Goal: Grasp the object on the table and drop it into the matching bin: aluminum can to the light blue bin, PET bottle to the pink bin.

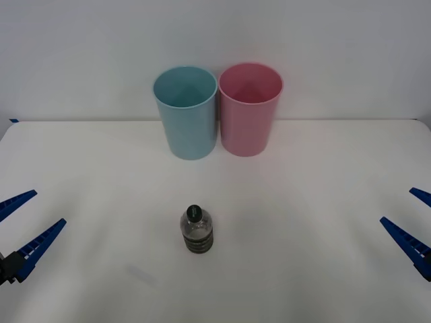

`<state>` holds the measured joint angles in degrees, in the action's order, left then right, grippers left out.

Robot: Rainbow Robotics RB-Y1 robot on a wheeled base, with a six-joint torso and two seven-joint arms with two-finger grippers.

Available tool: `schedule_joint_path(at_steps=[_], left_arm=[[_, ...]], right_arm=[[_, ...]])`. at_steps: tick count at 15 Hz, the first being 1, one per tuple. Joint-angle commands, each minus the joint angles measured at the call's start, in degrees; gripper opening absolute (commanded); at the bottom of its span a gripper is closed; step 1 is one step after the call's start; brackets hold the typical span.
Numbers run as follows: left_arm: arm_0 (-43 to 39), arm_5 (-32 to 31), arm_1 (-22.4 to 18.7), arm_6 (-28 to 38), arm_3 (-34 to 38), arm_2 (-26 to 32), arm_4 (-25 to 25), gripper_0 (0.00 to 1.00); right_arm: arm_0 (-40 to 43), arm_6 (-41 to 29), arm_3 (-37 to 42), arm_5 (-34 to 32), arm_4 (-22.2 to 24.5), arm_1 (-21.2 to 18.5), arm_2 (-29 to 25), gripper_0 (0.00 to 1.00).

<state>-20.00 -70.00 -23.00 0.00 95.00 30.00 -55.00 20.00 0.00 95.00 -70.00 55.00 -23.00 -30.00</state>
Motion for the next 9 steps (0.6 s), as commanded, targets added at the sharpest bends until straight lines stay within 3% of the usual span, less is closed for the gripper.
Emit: schedule_joint_path(at_steps=[1,9], left_arm=[[0.00,0.00,0.00,0.00,0.00,0.00,0.00,1.00],[0.00,0.00,0.00,0.00,0.00,0.00,0.00,1.00]], right_arm=[[0.00,0.00,0.00,0.00,0.00,0.00,0.00,1.00],[-1.54,0.53,0.71,-0.31,1.78,0.15,5.21,1.00]])
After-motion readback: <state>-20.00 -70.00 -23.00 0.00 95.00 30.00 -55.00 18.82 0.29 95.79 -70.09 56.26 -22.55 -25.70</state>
